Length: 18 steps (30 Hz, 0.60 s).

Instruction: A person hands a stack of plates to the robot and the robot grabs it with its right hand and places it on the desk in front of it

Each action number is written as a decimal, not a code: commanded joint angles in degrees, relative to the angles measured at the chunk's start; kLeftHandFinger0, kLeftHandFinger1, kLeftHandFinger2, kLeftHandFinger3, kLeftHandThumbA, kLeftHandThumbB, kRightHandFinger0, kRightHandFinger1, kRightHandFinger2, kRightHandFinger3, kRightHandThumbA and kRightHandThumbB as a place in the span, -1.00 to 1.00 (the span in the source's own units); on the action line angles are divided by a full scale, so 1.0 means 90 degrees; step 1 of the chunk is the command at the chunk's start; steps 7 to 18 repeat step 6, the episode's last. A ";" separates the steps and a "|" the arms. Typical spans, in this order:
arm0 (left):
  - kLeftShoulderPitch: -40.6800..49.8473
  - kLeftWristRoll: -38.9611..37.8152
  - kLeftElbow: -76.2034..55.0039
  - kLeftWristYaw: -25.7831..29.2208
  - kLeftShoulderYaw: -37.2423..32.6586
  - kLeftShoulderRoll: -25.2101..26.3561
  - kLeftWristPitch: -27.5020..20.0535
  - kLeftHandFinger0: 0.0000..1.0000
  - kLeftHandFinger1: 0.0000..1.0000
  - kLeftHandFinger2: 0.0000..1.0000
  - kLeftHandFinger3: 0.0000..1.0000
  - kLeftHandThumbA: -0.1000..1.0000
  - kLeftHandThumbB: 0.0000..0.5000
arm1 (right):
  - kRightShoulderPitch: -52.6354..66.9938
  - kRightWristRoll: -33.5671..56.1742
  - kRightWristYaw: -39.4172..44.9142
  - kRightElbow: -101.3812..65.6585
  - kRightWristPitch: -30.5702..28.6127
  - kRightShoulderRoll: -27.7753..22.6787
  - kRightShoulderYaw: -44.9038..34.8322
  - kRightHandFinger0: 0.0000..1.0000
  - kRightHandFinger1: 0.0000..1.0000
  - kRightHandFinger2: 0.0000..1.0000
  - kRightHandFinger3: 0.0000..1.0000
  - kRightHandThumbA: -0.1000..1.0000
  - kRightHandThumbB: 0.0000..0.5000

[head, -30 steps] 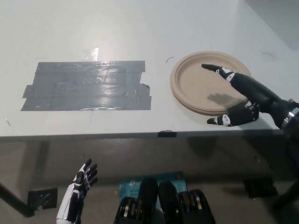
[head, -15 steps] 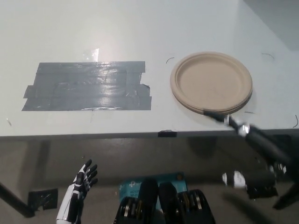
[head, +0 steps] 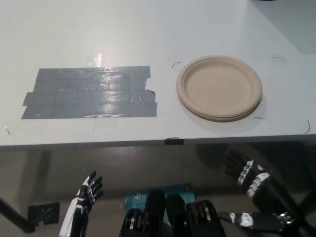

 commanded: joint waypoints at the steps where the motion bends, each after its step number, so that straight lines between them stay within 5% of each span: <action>1: 0.0089 -0.0059 -0.0159 -0.0120 -0.0033 0.0034 -0.0320 1.00 1.00 1.00 1.00 1.00 -0.03 | -0.0067 -0.0366 -0.0005 0.0883 -0.0774 0.0218 -0.0122 1.00 1.00 1.00 1.00 0.94 -0.19; 18: 0.0134 -0.0096 -0.0148 -0.0139 -0.0032 0.0042 -0.0310 1.00 1.00 1.00 1.00 1.00 -0.03 | -0.0066 -0.0668 0.0052 0.1229 -0.0921 0.0203 -0.0076 1.00 1.00 1.00 1.00 0.91 -0.18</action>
